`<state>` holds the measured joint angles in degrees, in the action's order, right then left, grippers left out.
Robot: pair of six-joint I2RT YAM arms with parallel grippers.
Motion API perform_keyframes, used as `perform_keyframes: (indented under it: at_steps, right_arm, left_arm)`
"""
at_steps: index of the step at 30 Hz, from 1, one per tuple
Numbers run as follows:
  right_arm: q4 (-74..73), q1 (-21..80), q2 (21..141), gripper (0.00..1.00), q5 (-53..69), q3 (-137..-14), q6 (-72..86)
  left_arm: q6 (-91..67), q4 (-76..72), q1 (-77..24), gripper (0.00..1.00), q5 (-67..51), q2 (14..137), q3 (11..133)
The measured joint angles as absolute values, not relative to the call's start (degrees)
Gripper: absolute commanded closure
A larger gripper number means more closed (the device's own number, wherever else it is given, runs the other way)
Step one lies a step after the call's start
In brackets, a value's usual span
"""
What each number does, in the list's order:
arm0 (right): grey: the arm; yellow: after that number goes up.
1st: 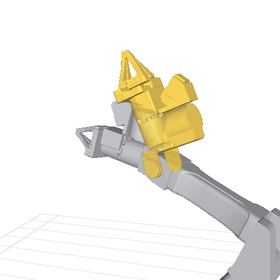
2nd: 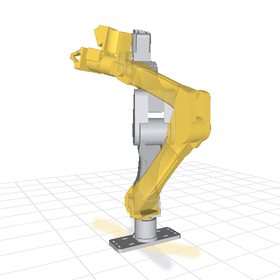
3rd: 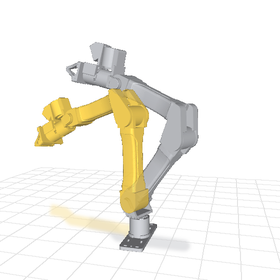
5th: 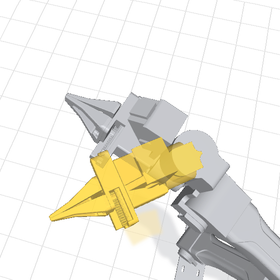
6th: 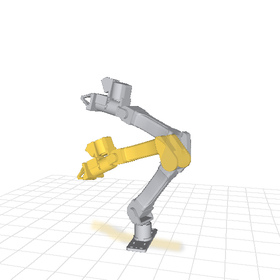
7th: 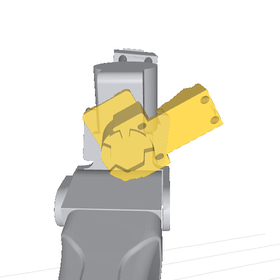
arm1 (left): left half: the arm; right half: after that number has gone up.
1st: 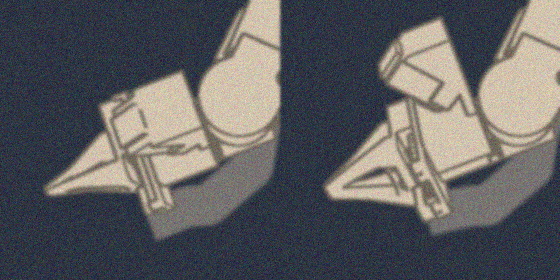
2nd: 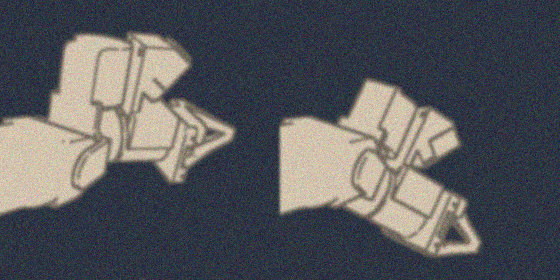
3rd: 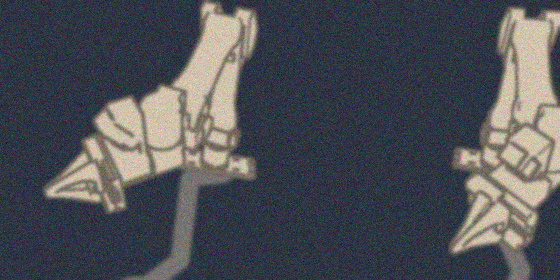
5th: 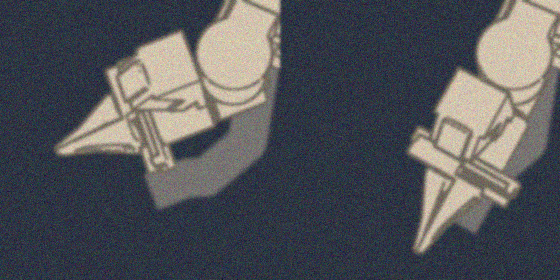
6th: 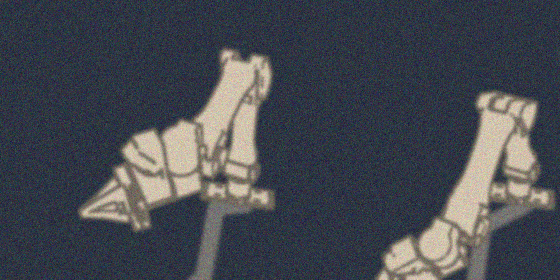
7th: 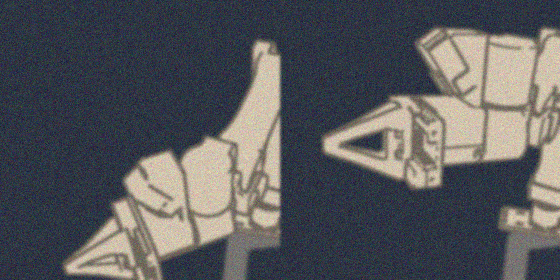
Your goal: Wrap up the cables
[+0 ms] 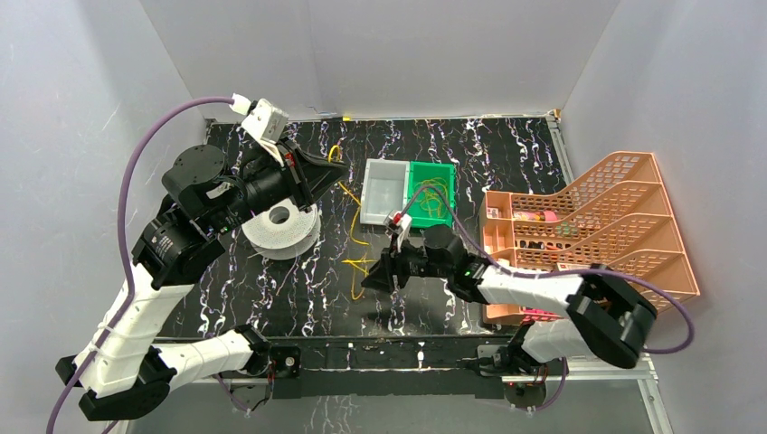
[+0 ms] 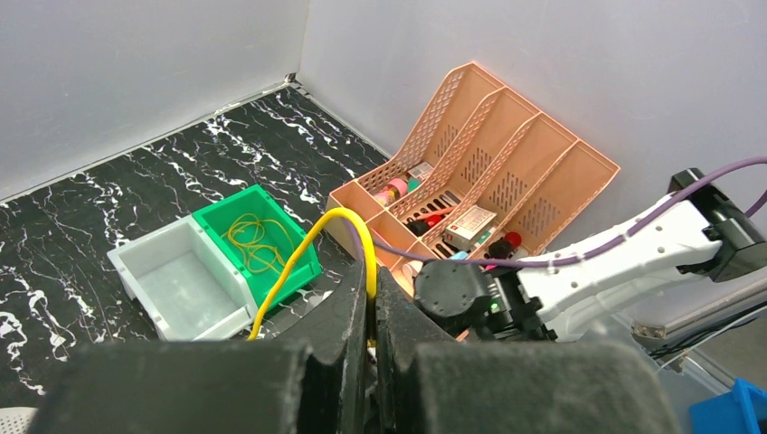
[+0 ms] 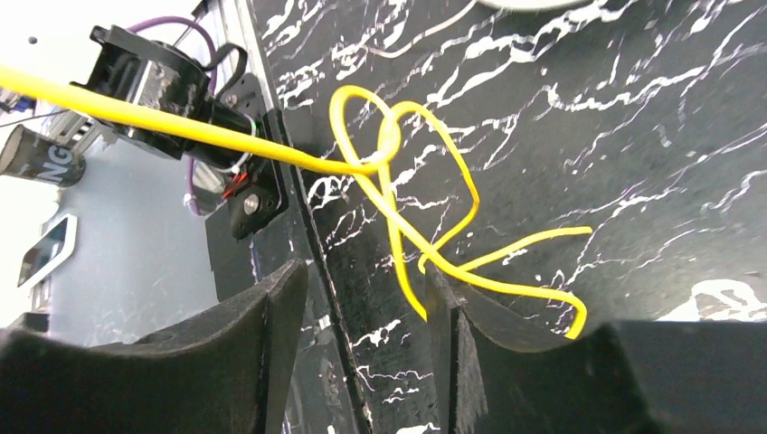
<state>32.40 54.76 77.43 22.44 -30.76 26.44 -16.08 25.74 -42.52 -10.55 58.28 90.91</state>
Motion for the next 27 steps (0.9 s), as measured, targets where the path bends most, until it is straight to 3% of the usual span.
perform_keyframes:
  at_steps: [7, 16, 20, 27]
  right_arm:
    - [23.7, 55.3, 68.1, 0.39, 17.9, -34.7, 20.1]
    - [17.7, 55.3, 65.0, 0.26, 15.8, -35.0, 13.4]
    - [18.0, 55.3, 66.1, 0.26, 18.4, -35.0, 9.3]
    - [21.7, 55.3, 71.5, 0.34, 23.7, -35.0, 4.3]
  left_arm:
    - [-16.1, 25.7, -42.5, 1.0, -10.8, 58.3, 90.9]
    - [-16.1, 25.7, -42.5, 1.0, -11.6, 58.5, 91.2]
    - [-16.1, 25.8, -42.5, 1.0, -12.0, 58.7, 91.7]
    - [-16.1, 25.8, -42.5, 1.0, -13.7, 58.8, 92.0]
